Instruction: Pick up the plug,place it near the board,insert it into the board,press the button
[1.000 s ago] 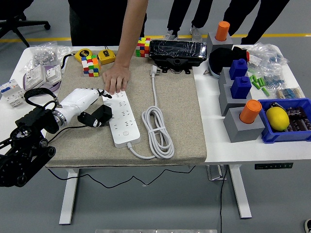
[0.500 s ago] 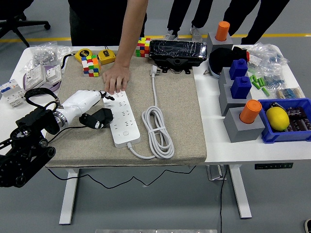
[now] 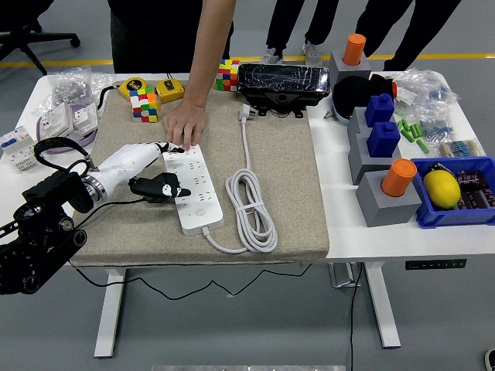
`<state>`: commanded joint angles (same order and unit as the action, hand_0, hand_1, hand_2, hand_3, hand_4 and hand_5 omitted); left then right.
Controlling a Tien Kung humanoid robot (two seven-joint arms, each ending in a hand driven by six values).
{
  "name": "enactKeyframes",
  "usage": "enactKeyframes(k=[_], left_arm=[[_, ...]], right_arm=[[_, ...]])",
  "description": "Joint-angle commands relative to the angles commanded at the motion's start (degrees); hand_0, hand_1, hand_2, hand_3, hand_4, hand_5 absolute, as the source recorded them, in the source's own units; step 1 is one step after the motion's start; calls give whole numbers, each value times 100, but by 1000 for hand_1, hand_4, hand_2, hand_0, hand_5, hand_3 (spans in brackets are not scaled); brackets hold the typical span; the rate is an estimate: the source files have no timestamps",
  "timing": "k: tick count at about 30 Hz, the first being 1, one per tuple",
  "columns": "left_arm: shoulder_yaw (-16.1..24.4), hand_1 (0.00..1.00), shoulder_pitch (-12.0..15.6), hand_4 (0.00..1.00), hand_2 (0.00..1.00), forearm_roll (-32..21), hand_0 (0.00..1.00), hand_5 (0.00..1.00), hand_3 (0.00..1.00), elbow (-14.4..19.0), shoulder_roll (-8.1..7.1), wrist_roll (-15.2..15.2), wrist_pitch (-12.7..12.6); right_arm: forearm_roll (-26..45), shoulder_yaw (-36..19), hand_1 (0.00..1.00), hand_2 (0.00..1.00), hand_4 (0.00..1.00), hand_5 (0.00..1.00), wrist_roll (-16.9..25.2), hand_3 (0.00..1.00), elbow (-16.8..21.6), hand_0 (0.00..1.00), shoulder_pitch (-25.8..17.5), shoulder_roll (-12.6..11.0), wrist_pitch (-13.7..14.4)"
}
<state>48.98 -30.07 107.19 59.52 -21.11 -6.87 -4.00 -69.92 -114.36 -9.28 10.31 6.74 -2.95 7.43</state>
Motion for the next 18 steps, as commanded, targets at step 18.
enactKeyframes(k=[18], left_arm=[[2861,998,2520,998,966,-310,996,998,963,2832,1084,2070,-1669]], right_arm=[[0,-87,696,715,998,998,45,763,0,801,-30,38,-44]])
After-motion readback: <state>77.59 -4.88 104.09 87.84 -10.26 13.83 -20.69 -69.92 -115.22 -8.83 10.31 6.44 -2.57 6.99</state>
